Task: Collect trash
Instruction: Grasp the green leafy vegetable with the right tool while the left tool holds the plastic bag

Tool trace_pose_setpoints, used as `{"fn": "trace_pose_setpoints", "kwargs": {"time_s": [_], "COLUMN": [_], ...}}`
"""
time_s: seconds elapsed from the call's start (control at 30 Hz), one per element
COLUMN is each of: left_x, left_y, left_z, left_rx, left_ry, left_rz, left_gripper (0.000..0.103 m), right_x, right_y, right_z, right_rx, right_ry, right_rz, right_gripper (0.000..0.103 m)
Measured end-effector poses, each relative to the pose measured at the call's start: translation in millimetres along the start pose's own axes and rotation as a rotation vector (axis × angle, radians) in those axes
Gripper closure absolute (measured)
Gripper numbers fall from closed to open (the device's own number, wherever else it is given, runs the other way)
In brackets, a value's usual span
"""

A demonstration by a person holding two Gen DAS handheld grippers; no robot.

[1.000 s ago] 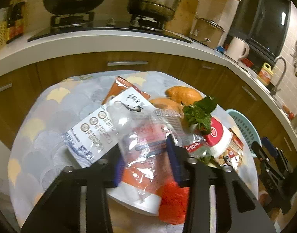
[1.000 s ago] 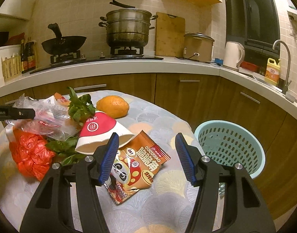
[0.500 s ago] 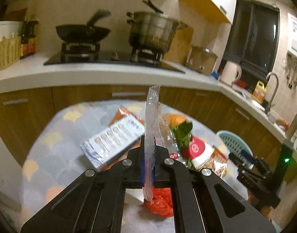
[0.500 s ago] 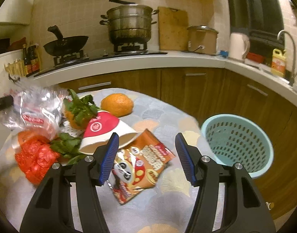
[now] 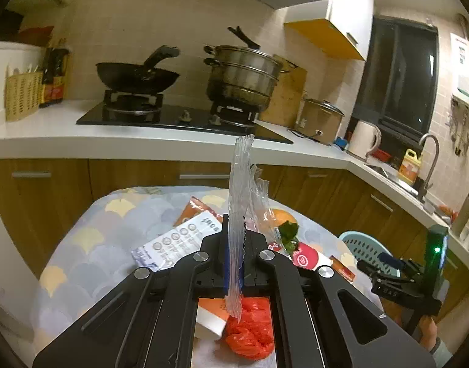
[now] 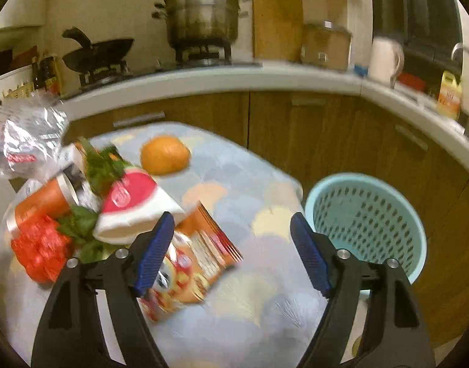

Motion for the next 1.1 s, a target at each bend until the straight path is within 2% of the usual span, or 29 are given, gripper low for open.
{"fn": "trace_pose_setpoints", "kwargs": {"time_s": [0.07,0.17,0.3,0.43,0.5,0.53,0.67,0.83,0.87,0.9,0.93,0.97,1.03,1.1], "left_x": [4.3,8.2,8.1,1.7,-3.8,-6.0,-17.5,-27.3,-28.6,-29.8,-30.3,-30.2,-30.0,-29.0], "left_y": [1.9,3.4,2.6,-1.7,-5.2,-6.6,-12.7,-11.3,-10.4,-9.2,-7.9,-7.0,-4.8,-3.1], "left_z": [-0.7,0.0,4.5,10.3,12.7,13.6,16.1,16.7,16.5,16.0,15.4,15.0,14.0,14.1], "left_rx": [-0.002,0.008,0.03,0.047,0.054,0.055,0.064,0.061,0.06,0.058,0.055,0.053,0.049,0.048], "left_ry": [0.01,0.019,0.016,0.01,0.007,0.004,-0.007,-0.025,-0.029,-0.032,-0.035,-0.036,-0.037,-0.038], "left_rz": [-0.005,-0.002,0.02,0.036,0.043,0.044,0.055,0.059,0.06,0.061,0.061,0.063,0.063,0.062], "left_gripper": [0.101,0.101,0.101,0.101,0.101,0.101,0.101,0.101,0.101,0.101,0.101,0.101,0.101,0.101], "right_x": [10.0,8.5,-24.9,-75.0,-97.8,-113.0,-138.1,-150.2,-151.1,-152.1,-153.0,-155.0,-154.7,-153.1], "right_y": [6.8,5.7,2.0,11.4,18.4,25.7,50.9,81.1,86.9,91.7,95.5,99.6,99.2,93.2], "right_z": [-9.0,-7.0,10.8,29.1,34.0,35.9,40.3,44.5,44.4,44.5,44.7,46.1,51.1,58.6], "right_rx": [-0.04,-0.041,-0.01,-0.013,-0.013,-0.015,-0.033,-0.067,-0.081,-0.095,-0.117,-0.137,-0.13,-0.108], "right_ry": [0.016,0.027,-0.028,-0.075,-0.109,-0.142,-0.182,-0.236,-0.242,-0.244,-0.236,-0.225,-0.221,-0.201], "right_rz": [0.002,0.026,0.092,0.173,0.206,0.212,0.196,0.166,0.165,0.172,0.197,0.222,0.209,0.24], "right_gripper": [0.029,0.029,0.028,0.026,0.02,0.015,0.015,0.016,0.018,0.029,0.051,0.063,0.071,0.076]}}
Point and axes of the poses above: each gripper's, at about its wrist camera, not at the fingertips, and y roughly the way its jaws point, x to its right, z to its top, the point moved 3 cm from there along y, roughly the way its jaws point, and after that the axes turned 11 degrees about x, right-handed, at the moved point
